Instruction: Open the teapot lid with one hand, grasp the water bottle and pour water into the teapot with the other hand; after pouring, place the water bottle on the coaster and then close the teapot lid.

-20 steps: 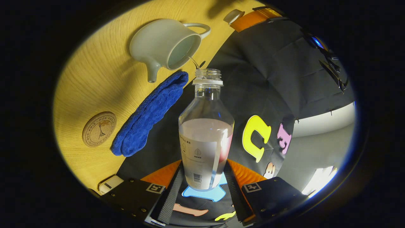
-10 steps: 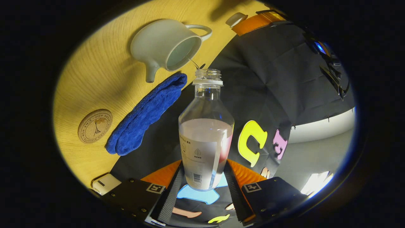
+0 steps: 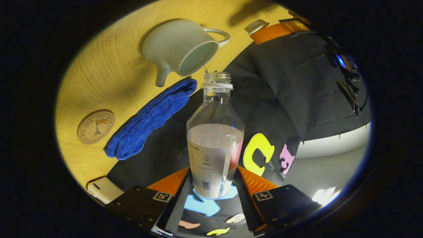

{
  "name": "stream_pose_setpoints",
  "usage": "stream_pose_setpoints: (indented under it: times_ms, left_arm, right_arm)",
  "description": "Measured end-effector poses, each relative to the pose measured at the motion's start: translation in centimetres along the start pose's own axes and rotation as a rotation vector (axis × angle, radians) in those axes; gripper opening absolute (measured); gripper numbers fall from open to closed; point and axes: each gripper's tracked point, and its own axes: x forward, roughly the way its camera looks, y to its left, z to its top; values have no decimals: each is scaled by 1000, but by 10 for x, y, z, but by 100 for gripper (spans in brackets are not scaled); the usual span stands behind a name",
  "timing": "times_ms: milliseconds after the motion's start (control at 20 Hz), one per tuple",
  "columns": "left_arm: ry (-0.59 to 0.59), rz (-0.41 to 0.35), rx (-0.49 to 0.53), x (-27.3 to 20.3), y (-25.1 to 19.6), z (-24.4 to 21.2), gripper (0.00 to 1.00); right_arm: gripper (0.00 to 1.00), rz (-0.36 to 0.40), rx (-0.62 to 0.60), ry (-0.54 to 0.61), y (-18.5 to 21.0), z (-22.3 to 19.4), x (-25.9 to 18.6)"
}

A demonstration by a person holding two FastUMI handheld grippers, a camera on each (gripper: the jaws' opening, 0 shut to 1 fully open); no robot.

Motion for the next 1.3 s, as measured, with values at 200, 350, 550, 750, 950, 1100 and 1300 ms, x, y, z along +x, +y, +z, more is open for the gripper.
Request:
stream_pose_setpoints:
  times_ms: [200, 350, 550, 750, 950, 1100, 1300]
  left_arm:
    - [-1, 0, -1, 0, 0, 0, 8]
    - [-1, 1, -1, 0, 0, 0, 8]
    - [-5, 1, -9, 0, 0, 2, 8]
    - [-7, 1, -13, 0, -1, 2, 8]
    - [-3, 3, -7, 0, -1, 1, 7]
    - [0, 4, -7, 0, -1, 0, 8]
    - [4, 2, -14, 0, -2, 0, 7]
  right_arm:
    - [75, -14, -18, -10, -4, 2, 2]
    - [75, 7, 7, -8, 1, 2, 3]
    - [75, 74, 158, 39, 23, -1, -7]
    - [75, 172, 397, 80, 53, 5, -18]
    - [76, 283, 752, 138, 73, 8, -21]
    - [76, 347, 1011, 156, 78, 12, -24]
    - [76, 443, 1383, 193, 91, 11, -26]
